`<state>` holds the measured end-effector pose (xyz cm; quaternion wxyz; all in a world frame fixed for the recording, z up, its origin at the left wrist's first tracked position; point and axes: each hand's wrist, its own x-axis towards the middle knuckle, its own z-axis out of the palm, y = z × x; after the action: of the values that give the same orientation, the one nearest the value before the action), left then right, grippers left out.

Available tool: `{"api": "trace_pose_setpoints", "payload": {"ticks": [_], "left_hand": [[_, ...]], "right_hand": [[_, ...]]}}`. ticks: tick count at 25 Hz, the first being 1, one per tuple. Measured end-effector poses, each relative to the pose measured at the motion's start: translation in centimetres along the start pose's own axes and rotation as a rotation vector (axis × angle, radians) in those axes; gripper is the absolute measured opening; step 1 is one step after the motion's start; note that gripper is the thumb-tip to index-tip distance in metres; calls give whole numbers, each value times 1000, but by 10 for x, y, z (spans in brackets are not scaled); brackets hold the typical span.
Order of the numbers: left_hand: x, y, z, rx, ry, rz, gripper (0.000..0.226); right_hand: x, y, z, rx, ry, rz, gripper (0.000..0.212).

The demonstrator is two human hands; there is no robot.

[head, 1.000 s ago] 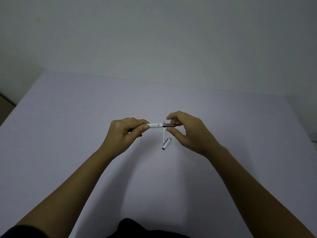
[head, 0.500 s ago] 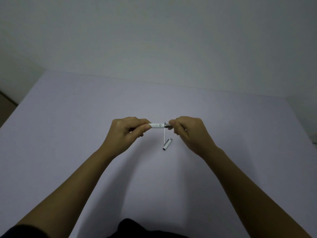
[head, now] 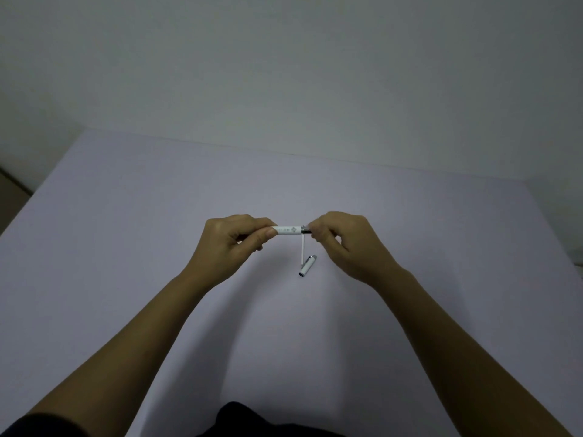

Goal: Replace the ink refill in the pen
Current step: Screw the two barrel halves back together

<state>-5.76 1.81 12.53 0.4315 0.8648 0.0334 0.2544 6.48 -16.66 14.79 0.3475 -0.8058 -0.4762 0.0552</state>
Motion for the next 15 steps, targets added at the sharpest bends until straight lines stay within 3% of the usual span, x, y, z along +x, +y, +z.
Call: {"api": "trace_pose_setpoints", "payload": {"ticks": [3,6,11,15], "left_hand": [[-1,1,0,-6,8,-11,19],[0,1,1,-19,12,-14,18],[1,3,1,-31,11,-5,18],[1,2,1,-37,17,-12,17]], "right_hand": [[-2,0,0,57,-2,-4,37],[-1,1,1,-22,49,-101,13],[0,0,-1,-48,54,-63,26],[2,-1,-1,-122,72,-107,22]]}}
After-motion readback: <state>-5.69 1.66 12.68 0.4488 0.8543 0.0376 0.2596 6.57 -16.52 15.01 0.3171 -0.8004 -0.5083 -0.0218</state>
